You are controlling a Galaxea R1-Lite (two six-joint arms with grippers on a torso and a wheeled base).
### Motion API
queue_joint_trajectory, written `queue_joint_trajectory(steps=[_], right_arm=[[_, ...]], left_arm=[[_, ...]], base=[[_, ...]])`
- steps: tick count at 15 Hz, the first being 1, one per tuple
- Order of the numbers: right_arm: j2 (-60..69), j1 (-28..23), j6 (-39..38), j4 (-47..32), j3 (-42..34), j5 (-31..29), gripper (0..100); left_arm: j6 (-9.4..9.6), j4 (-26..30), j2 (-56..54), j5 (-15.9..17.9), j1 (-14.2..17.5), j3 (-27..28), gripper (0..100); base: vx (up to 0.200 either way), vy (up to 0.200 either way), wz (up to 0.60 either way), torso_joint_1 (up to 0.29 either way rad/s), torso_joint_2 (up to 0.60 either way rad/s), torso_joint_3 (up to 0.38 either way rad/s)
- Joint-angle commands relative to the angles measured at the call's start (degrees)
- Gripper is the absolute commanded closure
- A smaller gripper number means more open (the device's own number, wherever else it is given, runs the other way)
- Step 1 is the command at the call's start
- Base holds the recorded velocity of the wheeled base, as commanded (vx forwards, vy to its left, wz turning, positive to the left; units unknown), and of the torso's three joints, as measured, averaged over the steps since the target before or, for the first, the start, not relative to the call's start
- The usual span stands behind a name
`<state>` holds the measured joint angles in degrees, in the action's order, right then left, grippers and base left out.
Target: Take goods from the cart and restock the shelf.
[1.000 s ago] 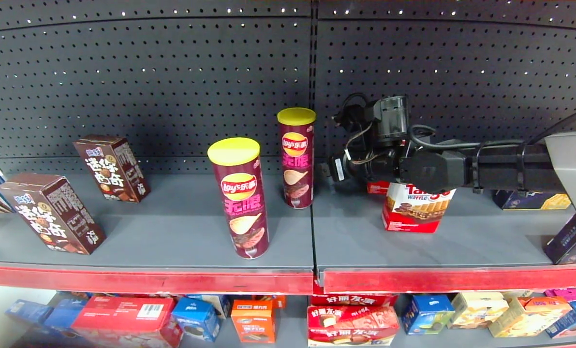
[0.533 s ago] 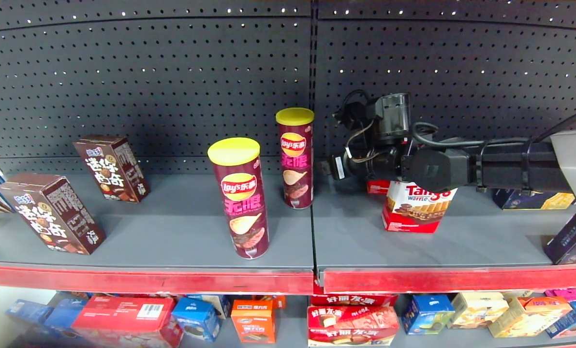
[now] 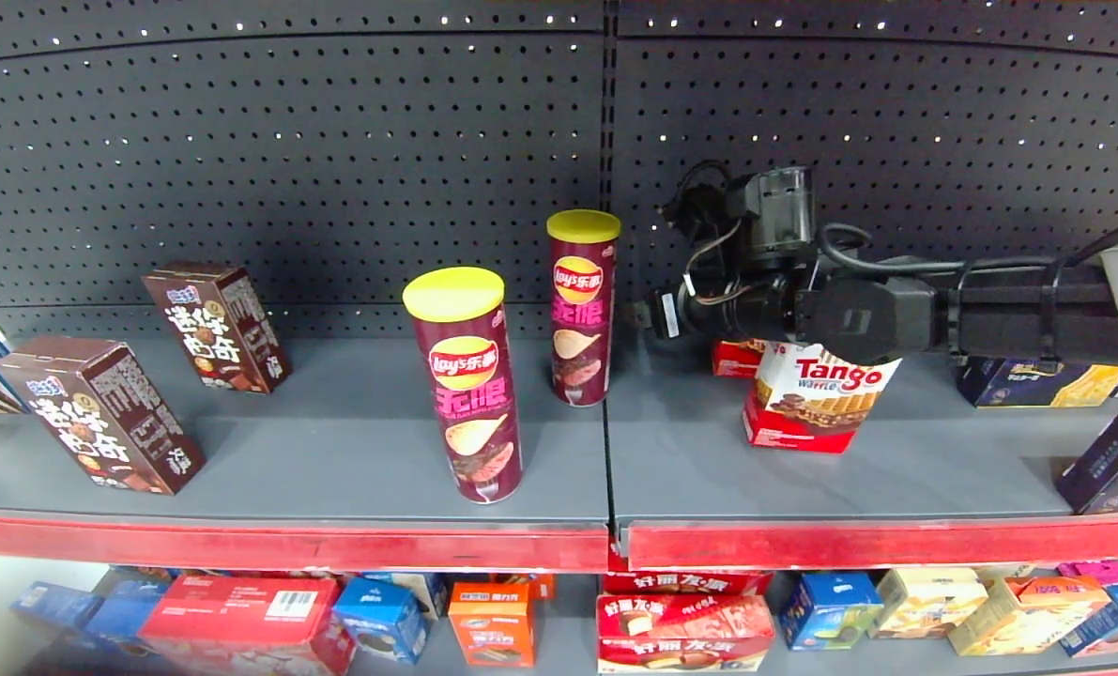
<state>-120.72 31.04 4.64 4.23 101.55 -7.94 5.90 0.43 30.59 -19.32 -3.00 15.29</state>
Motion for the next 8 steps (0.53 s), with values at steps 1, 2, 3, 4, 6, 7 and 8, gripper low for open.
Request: queue_joint_trajectory(steps=[1,2,3,4,6,7,8], right_arm=[[6.1,0.2,-0.1,-0.2,-2.8,0.3,0],[9.1,0.5,-0.4,-0.1,-5.0,0.2,0],[12.5,1.0,-1.0,-0.1,-7.5,0.2,0],[15.1,1.4,-1.3,-0.1,-9.7,0.2,0],[19.8,2.5,-1.5,-0.1,-15.0,0.1,0],[20.9,2.9,-1.7,-0.1,-16.1,0.1,0],[22.3,3.3,-2.4,-0.1,-17.8,0.0,0]], left_arm=[[-0.1,0.0,0.1,0.0,-0.1,-0.3,0],[-0.1,0.0,0.3,0.1,-0.1,-0.3,0],[-0.1,0.0,0.6,0.1,-0.1,-0.3,0],[-0.19,0.0,0.9,0.2,-0.2,-0.3,0],[-0.19,0.0,1.9,1.0,-0.1,-0.3,0],[-0.1,0.0,2.1,1.0,-0.1,-0.4,0],[-0.19,0.0,2.5,1.0,-0.1,-0.3,0]], base=[[0.0,0.0,0.0,0.0,0.0,0.0],[0.0,0.0,0.0,0.0,0.0,0.0],[0.0,0.0,0.0,0.0,0.0,0.0],[0.0,0.0,0.0,0.0,0.0,0.0],[0.0,0.0,0.0,0.0,0.0,0.0],[0.0,0.0,0.0,0.0,0.0,0.0],[0.0,0.0,0.0,0.0,0.0,0.0]])
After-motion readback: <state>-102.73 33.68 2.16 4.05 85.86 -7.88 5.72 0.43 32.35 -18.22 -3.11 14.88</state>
